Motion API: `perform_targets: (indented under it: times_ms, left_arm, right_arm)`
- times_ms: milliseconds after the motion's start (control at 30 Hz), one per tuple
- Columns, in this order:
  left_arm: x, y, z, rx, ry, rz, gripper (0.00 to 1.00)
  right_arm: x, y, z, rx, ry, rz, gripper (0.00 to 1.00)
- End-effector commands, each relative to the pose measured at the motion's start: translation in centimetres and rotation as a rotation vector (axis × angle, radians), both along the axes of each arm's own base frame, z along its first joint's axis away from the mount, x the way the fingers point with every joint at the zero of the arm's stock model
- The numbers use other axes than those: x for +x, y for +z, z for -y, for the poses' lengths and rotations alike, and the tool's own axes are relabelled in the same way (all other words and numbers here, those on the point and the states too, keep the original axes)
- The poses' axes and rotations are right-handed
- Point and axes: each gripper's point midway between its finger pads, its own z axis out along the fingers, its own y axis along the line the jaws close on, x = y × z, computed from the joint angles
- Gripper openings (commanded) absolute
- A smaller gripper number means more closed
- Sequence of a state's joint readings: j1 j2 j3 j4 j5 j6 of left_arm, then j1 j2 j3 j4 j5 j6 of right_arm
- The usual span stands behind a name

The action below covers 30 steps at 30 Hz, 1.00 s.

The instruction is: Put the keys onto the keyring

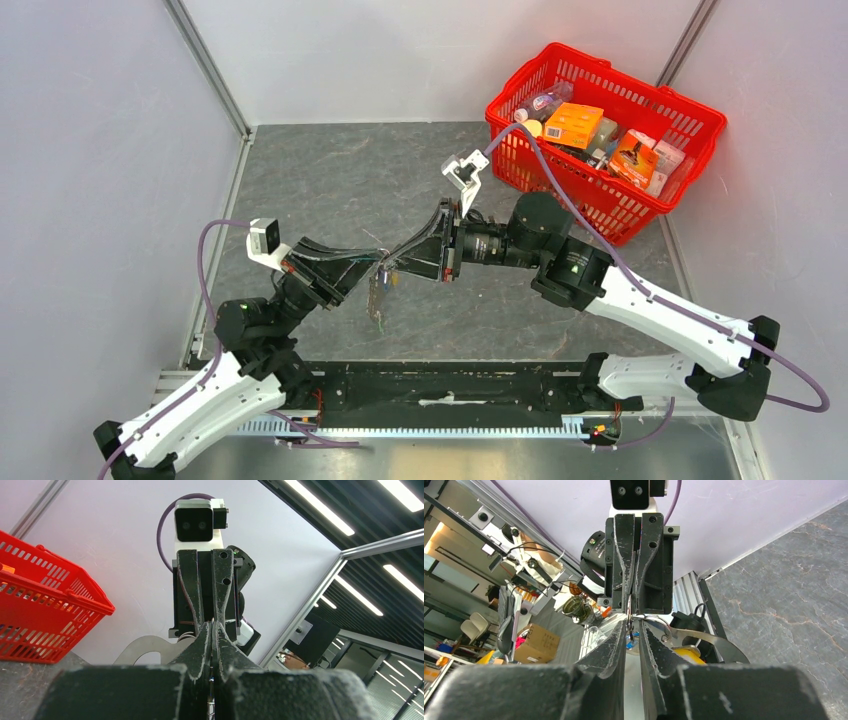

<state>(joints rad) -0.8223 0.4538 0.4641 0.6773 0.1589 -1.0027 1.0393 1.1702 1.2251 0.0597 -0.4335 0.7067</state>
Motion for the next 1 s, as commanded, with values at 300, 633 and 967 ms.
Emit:
perform_targets:
  times_ms: [300, 633, 967]
  left_arm:
    - [-1.1, 0.6, -0.5, -0.059, -0.052, 0.013, 0.02]
    - [-2.9, -1.1, 0.8, 0.096, -0.143, 0.013, 0.18]
    - [-5.3, -1.7, -0.1, 0.339, -0.143, 0.049, 0.40]
  right_arm:
    - [0.6, 1.7, 0.3, 0.002, -0.049, 0.083, 0.00]
    - [-0.1, 1.0, 2.0, -0.084, -0.049, 0.130, 0.00]
    - [-2.7, 0.1, 5.8, -0.211, 0.010, 0.188, 0.00]
